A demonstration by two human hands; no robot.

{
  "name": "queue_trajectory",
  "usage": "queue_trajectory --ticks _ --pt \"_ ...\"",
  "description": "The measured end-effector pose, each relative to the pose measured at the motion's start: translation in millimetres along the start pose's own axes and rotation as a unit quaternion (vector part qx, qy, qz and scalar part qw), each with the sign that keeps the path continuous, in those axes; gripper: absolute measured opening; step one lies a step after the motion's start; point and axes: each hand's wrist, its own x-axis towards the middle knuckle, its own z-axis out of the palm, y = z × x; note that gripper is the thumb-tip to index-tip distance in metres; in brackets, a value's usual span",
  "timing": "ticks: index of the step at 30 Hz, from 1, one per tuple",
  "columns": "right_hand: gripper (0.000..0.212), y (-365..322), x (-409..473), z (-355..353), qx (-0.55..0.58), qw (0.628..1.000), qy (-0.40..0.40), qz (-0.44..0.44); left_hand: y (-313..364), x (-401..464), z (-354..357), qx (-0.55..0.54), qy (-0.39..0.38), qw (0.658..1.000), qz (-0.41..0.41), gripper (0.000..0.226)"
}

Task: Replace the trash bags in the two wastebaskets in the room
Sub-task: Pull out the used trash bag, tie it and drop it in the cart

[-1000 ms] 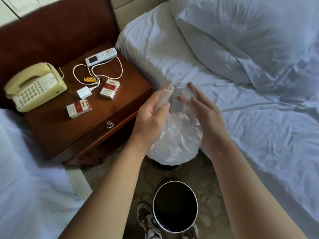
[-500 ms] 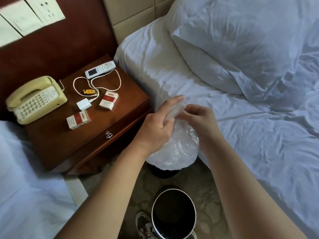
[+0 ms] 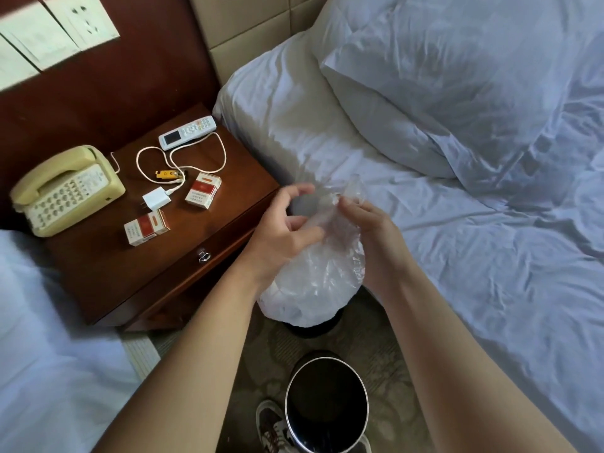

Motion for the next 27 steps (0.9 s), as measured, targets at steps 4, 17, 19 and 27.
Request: queue_trajectory --ticks 4,17,19,27 --pt "0.017 -1.3 2.5 -5.9 0.013 0.998 -0.066 0.016 9.1 -0.1 -8.9 -0.057 -0.062 0.992 -0.092 0.039" --pt "0.02 16.8 -6.8 -6.1 -0.703 0.582 0.151 -0.379 22.1 -4.2 -3.1 -0.141 0.056 0.979 -0.138 0.036" --pt "0.018 20.4 -7.5 -4.8 -0.69 0.59 0.152 -0.39 19.4 -5.4 -2.5 -0.094 0.063 0.988 -0.106 0.027" --pt "0.019 23.8 -9.0 -10.1 -0.581 0.697 0.085 -0.412 18.3 -12.6 -9.2 0.013 0.097 0.995 -0.036 0.013"
